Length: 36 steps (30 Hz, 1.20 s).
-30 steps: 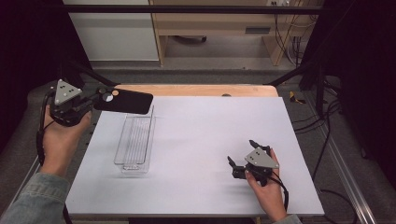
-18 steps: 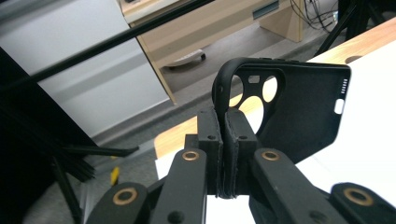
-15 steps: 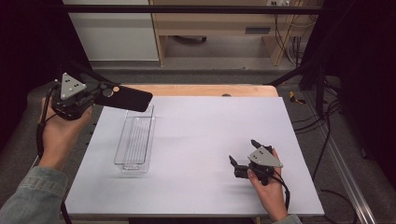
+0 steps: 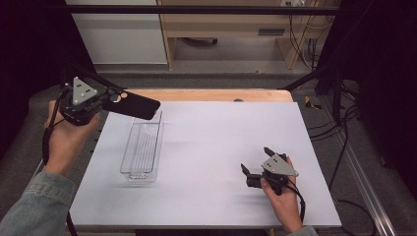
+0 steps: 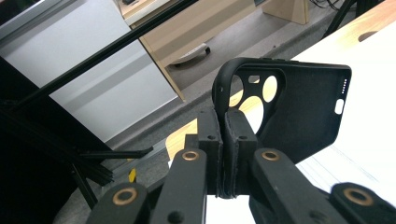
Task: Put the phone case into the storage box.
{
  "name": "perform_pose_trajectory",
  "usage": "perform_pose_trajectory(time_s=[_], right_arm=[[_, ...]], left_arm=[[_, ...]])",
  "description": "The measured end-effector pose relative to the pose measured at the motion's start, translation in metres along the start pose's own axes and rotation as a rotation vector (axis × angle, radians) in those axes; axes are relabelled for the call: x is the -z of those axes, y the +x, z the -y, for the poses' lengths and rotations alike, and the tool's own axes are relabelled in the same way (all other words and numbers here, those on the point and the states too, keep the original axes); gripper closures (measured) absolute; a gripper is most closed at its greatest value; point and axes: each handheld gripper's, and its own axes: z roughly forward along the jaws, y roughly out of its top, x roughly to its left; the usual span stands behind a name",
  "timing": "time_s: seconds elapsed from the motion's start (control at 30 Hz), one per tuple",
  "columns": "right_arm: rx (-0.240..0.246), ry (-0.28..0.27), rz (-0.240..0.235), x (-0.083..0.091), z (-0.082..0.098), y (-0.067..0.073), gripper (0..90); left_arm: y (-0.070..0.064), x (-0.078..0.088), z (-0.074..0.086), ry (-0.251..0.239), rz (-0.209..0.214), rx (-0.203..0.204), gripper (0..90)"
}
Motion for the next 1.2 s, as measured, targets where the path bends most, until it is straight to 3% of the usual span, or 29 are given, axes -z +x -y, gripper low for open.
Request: perform_pose_trajectory(time_s=[0.77,1.2], right_arm=[[-0.048,-0.035,0.0,0.004,-0.002,-0.005,4.7],[-0.05,-0.055,0.012,0.005,-0.001,-0.008,4.3]], left_arm=[[-0.02,-0.018,-0.007,0.065,-0.037,-0.232,85.9],[-0.018,-0.033,-0.008,0.093,-0.062,-0.277,85.9]])
